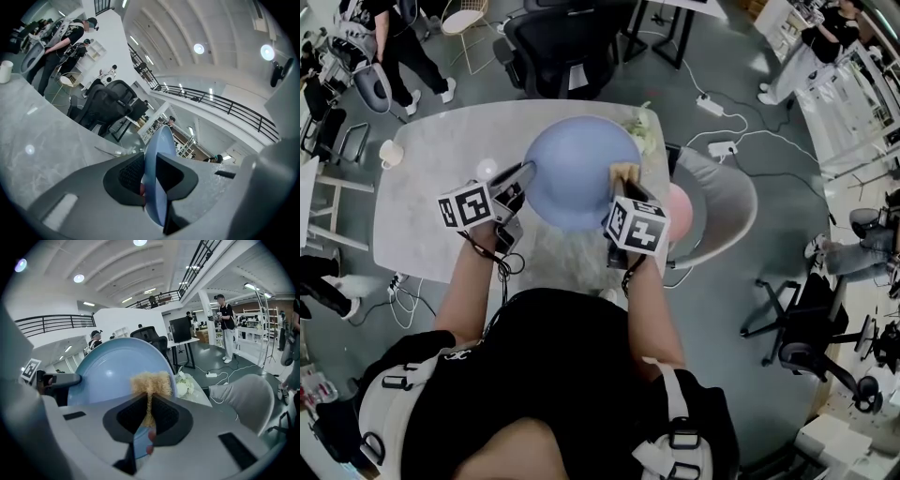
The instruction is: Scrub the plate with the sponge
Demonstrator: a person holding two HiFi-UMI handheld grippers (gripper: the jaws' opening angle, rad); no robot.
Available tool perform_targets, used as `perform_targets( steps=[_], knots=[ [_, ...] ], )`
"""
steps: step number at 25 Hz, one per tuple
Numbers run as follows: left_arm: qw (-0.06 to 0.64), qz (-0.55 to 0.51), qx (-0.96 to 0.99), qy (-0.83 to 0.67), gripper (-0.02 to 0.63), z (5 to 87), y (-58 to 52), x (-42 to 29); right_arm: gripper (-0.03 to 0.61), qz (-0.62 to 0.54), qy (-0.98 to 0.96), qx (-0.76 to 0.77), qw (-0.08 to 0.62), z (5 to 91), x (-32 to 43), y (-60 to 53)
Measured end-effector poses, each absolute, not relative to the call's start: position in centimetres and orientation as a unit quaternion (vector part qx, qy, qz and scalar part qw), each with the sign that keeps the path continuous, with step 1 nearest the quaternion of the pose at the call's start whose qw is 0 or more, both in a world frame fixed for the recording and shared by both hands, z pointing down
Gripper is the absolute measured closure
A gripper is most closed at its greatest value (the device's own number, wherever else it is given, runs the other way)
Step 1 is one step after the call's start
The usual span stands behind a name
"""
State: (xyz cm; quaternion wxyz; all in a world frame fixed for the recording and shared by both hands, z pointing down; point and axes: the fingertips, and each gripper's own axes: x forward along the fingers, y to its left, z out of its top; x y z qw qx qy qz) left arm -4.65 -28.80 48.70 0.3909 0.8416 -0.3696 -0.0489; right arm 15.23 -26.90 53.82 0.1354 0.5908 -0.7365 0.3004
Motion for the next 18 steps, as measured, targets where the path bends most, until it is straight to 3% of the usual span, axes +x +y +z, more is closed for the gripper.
perform_targets(
  steps=[18],
  knots=[
    [0.446, -0.087, 0.788, -0.414, 0.546, 50.5, -30.0, -6.2, 0.548, 0.315, -0.782, 0.498, 0.202, 56.3, 6.3, -23.8]
  ],
)
